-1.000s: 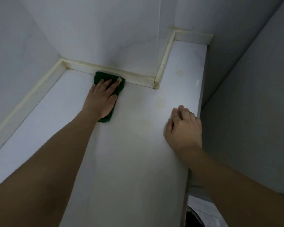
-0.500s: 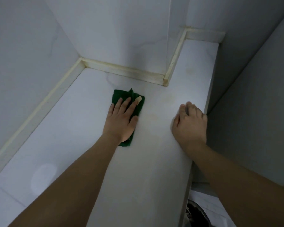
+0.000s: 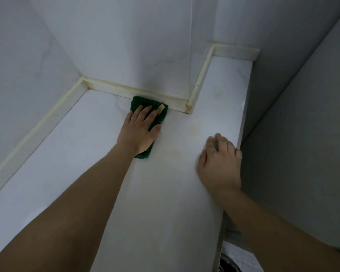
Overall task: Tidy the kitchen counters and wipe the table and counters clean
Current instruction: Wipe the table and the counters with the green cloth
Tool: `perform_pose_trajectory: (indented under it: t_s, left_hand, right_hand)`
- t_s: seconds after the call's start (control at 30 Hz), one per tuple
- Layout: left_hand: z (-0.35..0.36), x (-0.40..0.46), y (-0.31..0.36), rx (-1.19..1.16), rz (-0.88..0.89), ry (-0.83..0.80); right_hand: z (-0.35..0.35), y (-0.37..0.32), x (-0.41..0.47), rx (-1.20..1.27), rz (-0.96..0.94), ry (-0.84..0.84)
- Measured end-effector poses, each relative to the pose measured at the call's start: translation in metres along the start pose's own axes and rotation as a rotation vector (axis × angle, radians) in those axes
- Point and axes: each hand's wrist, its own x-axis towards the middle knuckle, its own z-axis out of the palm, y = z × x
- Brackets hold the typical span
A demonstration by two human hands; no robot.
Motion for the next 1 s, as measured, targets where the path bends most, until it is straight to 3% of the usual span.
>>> perform_pose_trajectory:
  t_s: [0.43, 1.0]
  left_hand:
    - [0.008, -0.095, 0.033, -0.009, 0.066, -0.034]
    - [0.001, -0.011, 0.042, -0.025, 0.020, -0.005]
  right_hand:
    - [-0.004, 0.001, -0.005, 0.034, 0.000, -0.018]
    - [0.001, 0.001, 0.000, 0.043, 0.011, 0.015]
